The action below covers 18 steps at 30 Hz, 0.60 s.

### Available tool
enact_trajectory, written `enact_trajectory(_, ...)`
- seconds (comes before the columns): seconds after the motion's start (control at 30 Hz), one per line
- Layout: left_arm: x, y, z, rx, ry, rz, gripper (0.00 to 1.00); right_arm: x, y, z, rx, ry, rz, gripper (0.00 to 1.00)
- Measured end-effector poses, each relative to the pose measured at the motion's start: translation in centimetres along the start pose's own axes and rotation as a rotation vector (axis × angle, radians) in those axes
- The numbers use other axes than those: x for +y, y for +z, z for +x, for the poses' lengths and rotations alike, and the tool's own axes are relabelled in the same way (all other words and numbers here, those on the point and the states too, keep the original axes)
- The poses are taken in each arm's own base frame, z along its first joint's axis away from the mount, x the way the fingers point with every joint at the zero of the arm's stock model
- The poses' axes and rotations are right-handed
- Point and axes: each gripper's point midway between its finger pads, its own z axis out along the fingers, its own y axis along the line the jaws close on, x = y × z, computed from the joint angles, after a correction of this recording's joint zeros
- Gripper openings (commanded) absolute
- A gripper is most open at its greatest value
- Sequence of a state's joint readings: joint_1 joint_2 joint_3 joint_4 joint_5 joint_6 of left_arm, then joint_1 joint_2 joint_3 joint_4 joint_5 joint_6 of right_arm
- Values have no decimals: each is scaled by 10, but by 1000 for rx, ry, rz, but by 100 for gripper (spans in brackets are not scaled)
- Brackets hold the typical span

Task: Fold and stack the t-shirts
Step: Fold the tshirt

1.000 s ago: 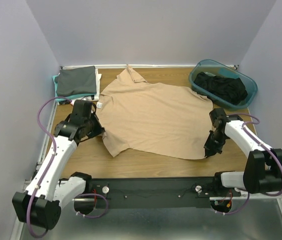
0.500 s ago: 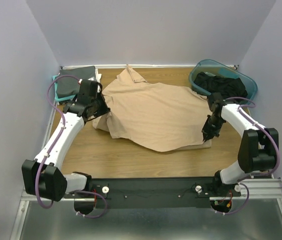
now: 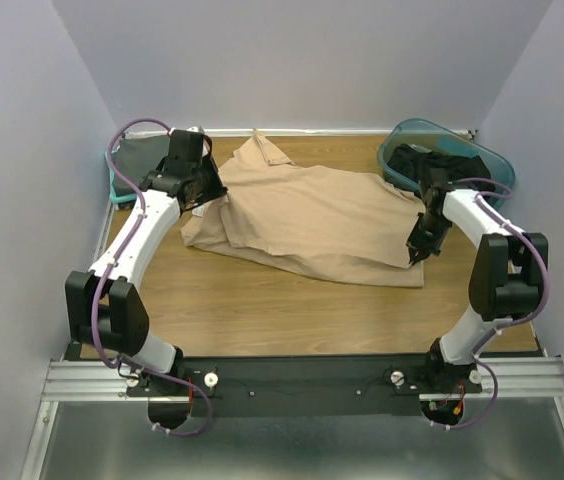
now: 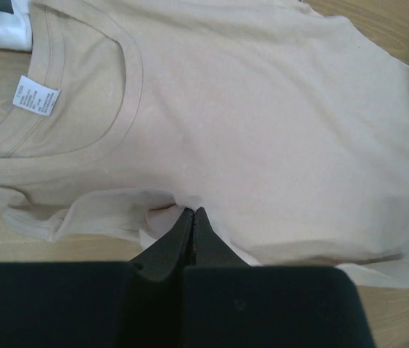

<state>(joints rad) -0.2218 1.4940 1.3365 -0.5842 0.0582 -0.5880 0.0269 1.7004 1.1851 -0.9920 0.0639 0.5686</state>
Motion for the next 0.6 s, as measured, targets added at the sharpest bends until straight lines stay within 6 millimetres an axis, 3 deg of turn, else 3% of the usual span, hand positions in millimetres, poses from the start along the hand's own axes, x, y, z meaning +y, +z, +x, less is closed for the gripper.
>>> enact_trajectory(0.27, -8, 12, -28, -37, 25, 10, 0, 6, -3, -21, -33, 2, -12, 0)
enact_trajectory(0.6, -11, 27, -45, -47, 45, 7, 0, 5, -3, -36, -50, 9, -6, 0)
